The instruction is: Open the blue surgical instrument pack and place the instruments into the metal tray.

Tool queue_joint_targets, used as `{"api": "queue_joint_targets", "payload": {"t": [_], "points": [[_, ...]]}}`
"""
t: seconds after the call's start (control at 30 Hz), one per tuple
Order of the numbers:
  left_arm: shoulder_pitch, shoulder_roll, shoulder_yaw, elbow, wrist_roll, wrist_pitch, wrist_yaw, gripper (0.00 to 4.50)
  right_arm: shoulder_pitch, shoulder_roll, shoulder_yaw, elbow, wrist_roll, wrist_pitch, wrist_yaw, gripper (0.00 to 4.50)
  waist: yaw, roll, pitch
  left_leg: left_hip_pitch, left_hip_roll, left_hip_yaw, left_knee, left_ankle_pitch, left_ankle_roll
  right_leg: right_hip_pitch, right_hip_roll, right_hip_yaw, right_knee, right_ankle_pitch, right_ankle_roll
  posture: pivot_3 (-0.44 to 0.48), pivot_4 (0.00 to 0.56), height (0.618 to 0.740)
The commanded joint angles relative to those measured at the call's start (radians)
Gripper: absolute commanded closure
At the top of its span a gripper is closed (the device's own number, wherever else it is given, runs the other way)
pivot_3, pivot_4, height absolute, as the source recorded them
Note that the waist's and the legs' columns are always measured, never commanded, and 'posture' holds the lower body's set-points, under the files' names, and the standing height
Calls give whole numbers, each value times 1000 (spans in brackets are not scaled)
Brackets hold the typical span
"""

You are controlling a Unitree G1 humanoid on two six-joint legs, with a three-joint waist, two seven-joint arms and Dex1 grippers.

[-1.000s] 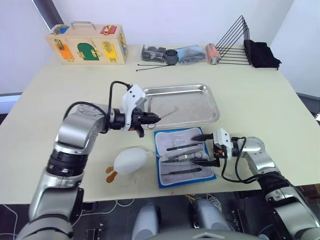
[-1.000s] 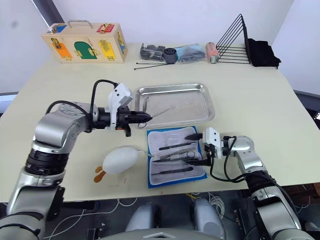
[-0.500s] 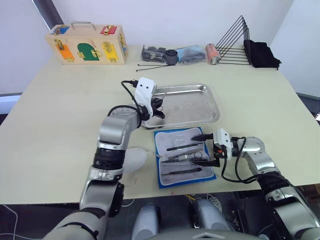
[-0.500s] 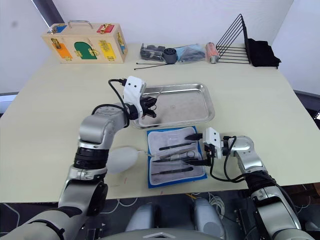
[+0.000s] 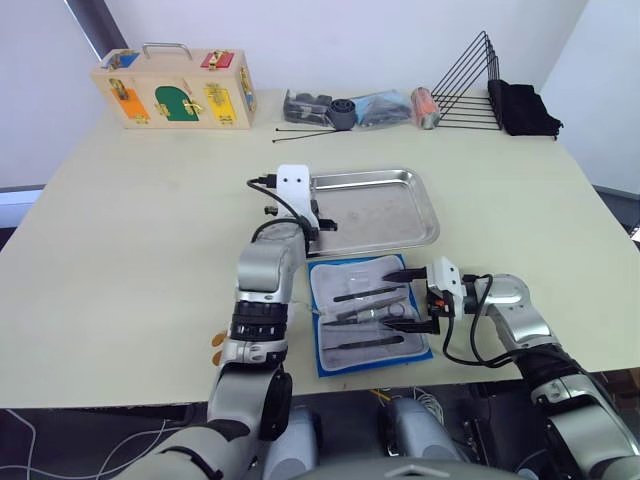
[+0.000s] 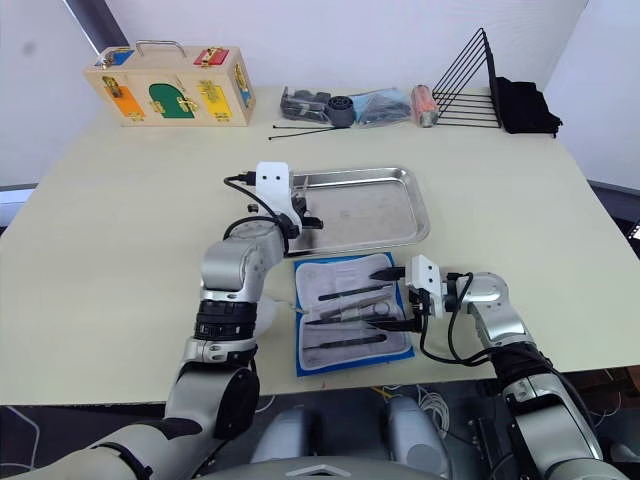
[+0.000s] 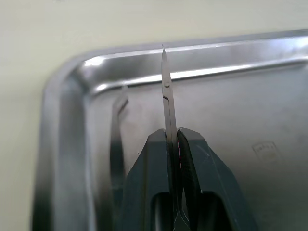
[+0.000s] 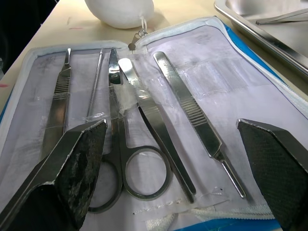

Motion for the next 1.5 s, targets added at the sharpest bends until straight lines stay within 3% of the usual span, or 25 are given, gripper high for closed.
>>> {"api": "queue_joint_targets", "payload": {"t": [0.03, 0.27, 0.47, 0.53, 0.6, 0.8, 1.1, 1.33, 1.5], "points": [[4, -36, 19, -14, 5, -7, 56, 4438, 68, 19, 82, 67, -73, 41, -8, 0, 0, 0, 0, 0, 0, 0, 0, 0, 0, 0, 0, 0, 0, 0, 0, 0, 150, 740], [14, -57, 44, 14, 15, -10, 118, 4438, 62, 22, 83, 76, -76, 37, -6, 0, 0, 0, 0, 0, 0, 0, 0, 0, 0, 0, 0, 0, 0, 0, 0, 0, 150, 740], [19, -75, 50, 16, -17, -2, 99, 4438, 60, 29, 82, 80, -76, 36, -9, 0, 0, 0, 0, 0, 0, 0, 0, 0, 0, 0, 0, 0, 0, 0, 0, 0, 150, 740], [20, -75, 44, 9, -15, 2, 97, 3642, 60, 30, 82, 81, -76, 36, -11, 0, 0, 0, 0, 0, 0, 0, 0, 0, 0, 0, 0, 0, 0, 0, 0, 0, 150, 740], [20, -72, 39, 3, -10, 2, 97, 3199, 60, 31, 82, 82, -76, 36, -11, 0, 0, 0, 0, 0, 0, 0, 0, 0, -1, 0, 0, 0, 0, 0, 0, 0, 150, 740], [21, -39, 1, -47, -5, -13, 51, 357, 58, 34, 83, 85, -78, 34, -13, 0, -1, 0, 0, 0, 0, 0, -1, 0, -1, 0, 1, 0, 0, 0, 0, 0, 150, 740], [41, 78, -99, -117, -49, -116, -190, 357, 55, 38, 82, 91, -78, 32, -14, 0, -1, 0, 0, 0, 0, 1, -2, 3, -5, 0, 1, -2, 0, 0, 0, 0, 150, 740], [58, 126, -98, -146, -105, -159, -319, 357, 59, 39, 82, 86, -77, 33, -17, 0, -2, 0, 0, 0, 0, 1, -2, 3, -5, 0, 1, -2, 0, 0, 0, 0, 150, 740], [107, 226, -91, -189, -167, -206, -490, 357, 60, 40, 80, 86, -76, 35, -18, 0, -4, 0, 0, 1, 0, 1, -3, 3, -5, 0, 1, -1, 0, 0, 0, 0, 150, 740]]}}
